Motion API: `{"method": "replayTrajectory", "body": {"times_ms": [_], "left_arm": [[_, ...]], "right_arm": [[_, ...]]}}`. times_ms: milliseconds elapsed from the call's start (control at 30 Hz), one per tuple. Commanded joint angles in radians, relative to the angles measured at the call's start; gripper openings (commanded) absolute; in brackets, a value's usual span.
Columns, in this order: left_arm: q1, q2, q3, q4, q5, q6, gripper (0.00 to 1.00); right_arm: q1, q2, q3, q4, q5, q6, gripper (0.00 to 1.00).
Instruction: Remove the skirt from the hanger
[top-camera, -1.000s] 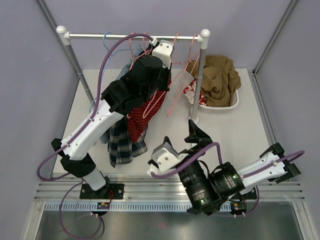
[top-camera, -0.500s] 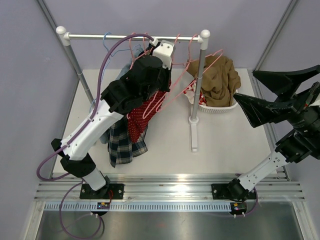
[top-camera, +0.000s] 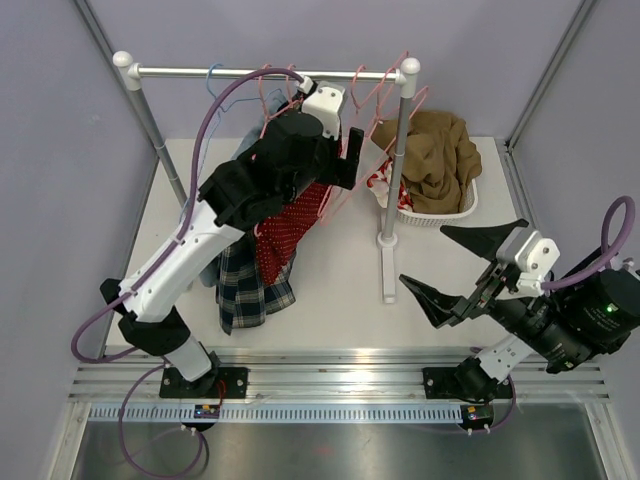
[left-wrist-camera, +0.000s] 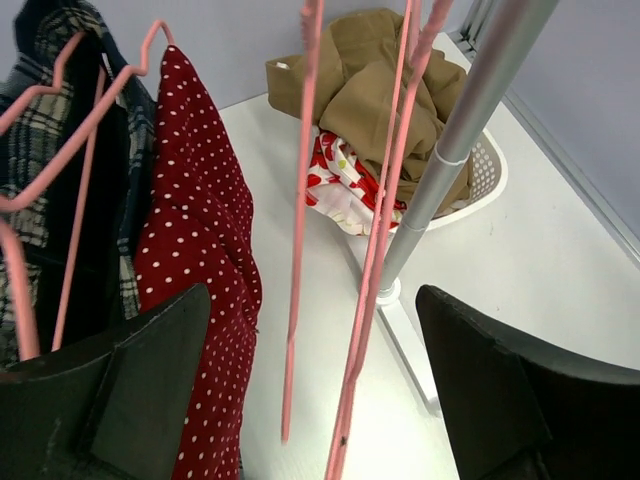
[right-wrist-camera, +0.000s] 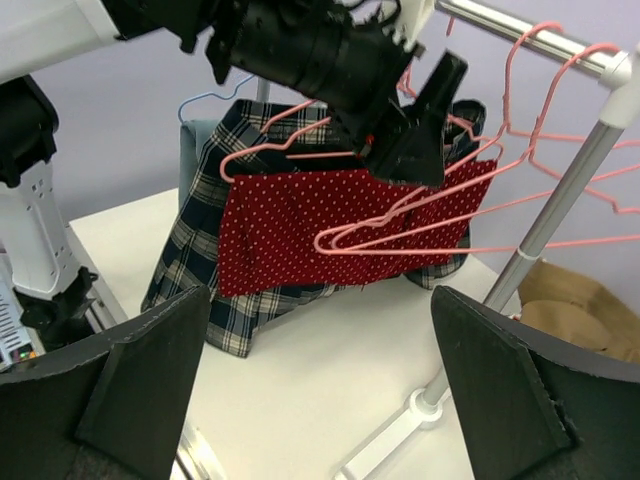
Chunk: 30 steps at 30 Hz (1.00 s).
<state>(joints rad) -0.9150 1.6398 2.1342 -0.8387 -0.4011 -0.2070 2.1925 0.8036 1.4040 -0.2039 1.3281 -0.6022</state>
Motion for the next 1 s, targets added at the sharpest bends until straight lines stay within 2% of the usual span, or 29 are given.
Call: {"method": "replayTrajectory", "body": {"times_ms": [0,133,400,567,767,967], "left_arm": [[0.005,-0.112,0.027,-0.011,-0.057,0.015,0.88],[0.005,-0.188,-0.028,-0.042,-0.156,0.035,0.88],[0.008,-0.297,-0.168,-0.034,-0.205,0.031,0.84],[0.024,-0.304,-0.217,-0.019,-0.186,0.024,0.83],[0.070,-0.284,-0.263,0.013,-0.148,0.009,0.81],[0.110,-0.256,-0.261,0.032,-0.114,0.015,0.71]], "right_arm": [[0.004,-0.037,0.010,-0.112,0.040,0.194,0.99],[0.004,-0.061,-0.023,-0.114,0.043,0.226,0.99],[0.004,-0.087,-0.048,-0.127,0.034,0.275,0.99],[0.003,-0.090,-0.059,-0.155,0.033,0.305,1.00],[0.003,-0.104,-0.065,-0.249,0.031,0.416,0.99],[0.003,-0.126,-0.089,-0.282,0.042,0.473,0.99]]}}
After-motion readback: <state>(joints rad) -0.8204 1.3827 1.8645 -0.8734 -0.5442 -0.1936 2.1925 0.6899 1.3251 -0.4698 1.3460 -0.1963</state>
